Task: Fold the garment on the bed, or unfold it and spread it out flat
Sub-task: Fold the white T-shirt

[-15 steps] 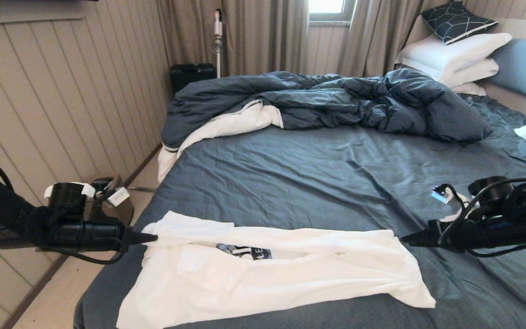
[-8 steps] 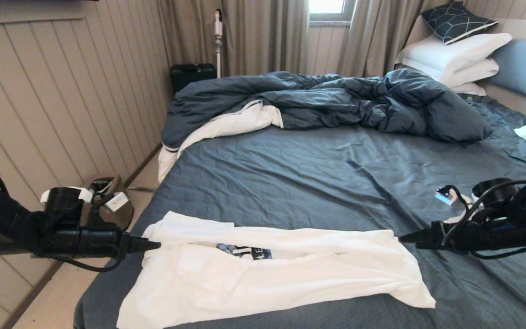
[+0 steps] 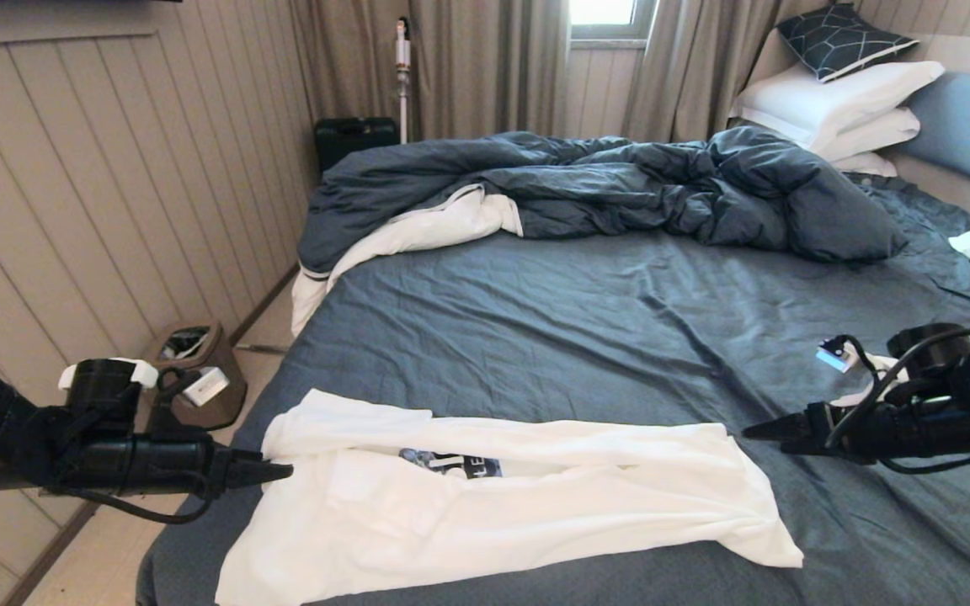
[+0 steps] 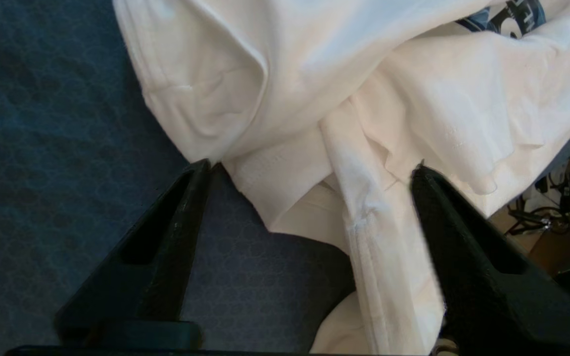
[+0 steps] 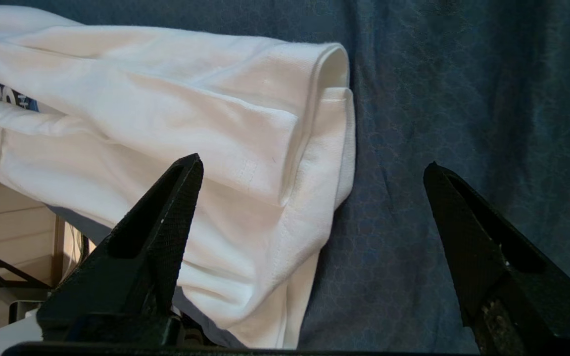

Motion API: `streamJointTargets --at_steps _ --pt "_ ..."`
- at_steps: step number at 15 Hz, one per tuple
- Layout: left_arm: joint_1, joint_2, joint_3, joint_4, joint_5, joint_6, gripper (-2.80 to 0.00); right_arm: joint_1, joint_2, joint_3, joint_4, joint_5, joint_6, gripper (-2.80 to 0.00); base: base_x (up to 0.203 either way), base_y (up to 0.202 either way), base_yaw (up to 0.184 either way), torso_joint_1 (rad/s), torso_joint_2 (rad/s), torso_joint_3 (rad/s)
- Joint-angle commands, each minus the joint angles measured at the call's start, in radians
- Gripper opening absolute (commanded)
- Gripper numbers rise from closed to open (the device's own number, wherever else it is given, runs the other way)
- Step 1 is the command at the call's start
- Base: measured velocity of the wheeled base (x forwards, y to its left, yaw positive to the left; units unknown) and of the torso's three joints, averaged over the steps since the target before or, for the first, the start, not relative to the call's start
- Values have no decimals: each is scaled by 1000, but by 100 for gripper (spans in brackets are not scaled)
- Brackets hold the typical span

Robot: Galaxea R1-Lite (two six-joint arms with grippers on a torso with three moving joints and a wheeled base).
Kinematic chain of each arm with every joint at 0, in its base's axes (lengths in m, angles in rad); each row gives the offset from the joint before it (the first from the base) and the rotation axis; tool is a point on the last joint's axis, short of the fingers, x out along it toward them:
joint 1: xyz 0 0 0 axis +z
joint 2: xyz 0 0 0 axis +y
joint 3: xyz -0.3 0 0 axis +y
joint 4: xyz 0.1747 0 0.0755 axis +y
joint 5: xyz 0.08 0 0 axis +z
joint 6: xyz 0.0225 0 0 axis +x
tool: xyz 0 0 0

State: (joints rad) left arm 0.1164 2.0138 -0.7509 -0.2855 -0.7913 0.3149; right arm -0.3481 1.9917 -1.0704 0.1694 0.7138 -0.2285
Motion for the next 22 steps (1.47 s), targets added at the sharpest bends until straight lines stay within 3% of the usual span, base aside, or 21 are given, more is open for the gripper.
streamJointTargets --at_steps 1,10,16,18,22 --pt "0 -3 2 -1 -5 1 -280 -2 -1 0 -1 4 -2 0 0 0 0 0 0 0" --pt "13 -32 65 -14 0 6 -280 -2 1 0 -1 7 -2 0 0 0 0 0 0 0" --pt "103 -79 77 -12 6 3 -280 -43 1 -3 2 9 8 0 0 0 0 0 0 0" --pt "139 -110 61 -7 2 -14 -280 -39 -6 -11 8 10 31 0 0 0 0 0 0 0" --pt "143 -136 11 8 3 -101 -280 7 -32 -53 6 8 137 0 0 0 0 0 0 0"
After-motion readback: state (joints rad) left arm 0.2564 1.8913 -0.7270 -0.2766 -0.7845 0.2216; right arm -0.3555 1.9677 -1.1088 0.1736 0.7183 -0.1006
